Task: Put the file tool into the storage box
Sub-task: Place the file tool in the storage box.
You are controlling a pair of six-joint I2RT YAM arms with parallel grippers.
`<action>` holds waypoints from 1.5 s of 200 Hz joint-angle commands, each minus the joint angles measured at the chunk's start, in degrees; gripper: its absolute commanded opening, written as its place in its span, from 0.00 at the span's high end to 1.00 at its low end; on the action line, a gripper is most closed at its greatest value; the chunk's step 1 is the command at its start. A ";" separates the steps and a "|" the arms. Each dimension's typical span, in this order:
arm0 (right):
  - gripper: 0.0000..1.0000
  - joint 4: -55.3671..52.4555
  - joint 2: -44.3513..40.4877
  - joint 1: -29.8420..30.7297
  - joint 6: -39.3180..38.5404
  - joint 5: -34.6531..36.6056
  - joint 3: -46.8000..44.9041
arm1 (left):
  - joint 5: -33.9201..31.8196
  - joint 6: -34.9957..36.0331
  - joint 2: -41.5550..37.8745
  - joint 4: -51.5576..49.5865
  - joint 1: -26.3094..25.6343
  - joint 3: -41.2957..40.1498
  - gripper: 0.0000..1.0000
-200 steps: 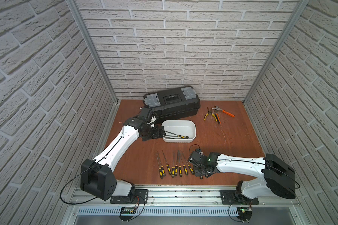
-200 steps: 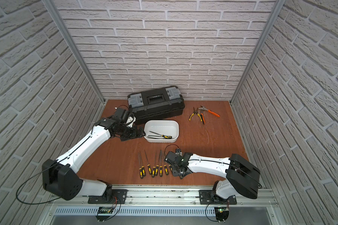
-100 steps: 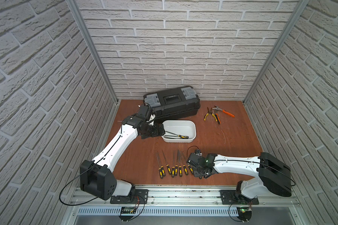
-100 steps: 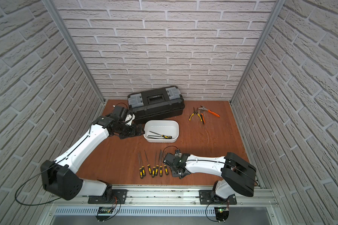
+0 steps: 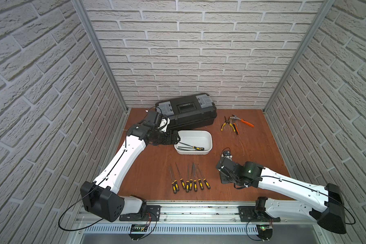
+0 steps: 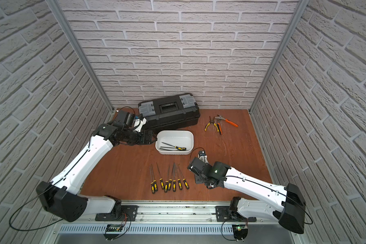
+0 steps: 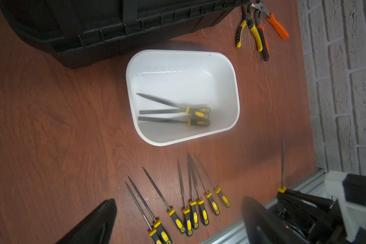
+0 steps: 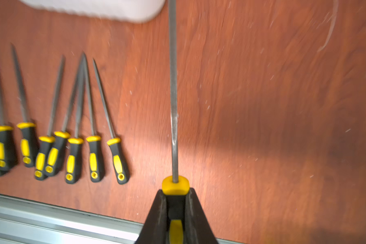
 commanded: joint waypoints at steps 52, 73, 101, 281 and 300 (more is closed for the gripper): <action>0.92 1.07 6.28 -14.62 -35.17 -9.69 15.91 | -2.15 -4.25 3.32 0.38 3.06 5.41 0.02; 0.93 2.25 12.41 -17.33 -43.92 -13.36 21.51 | -2.06 -5.03 3.02 0.53 3.38 5.24 0.02; 0.95 2.82 21.89 -20.34 -52.78 -19.18 30.15 | -2.74 -5.41 5.27 -2.31 3.64 7.98 0.02; 0.95 8.43 58.85 -21.70 -78.70 -22.77 54.69 | -16.32 -18.47 10.37 -5.88 -2.09 12.89 0.02; 0.95 9.74 59.78 -21.75 -80.11 -21.78 54.37 | -15.77 -18.53 10.77 -5.10 -2.12 12.62 0.02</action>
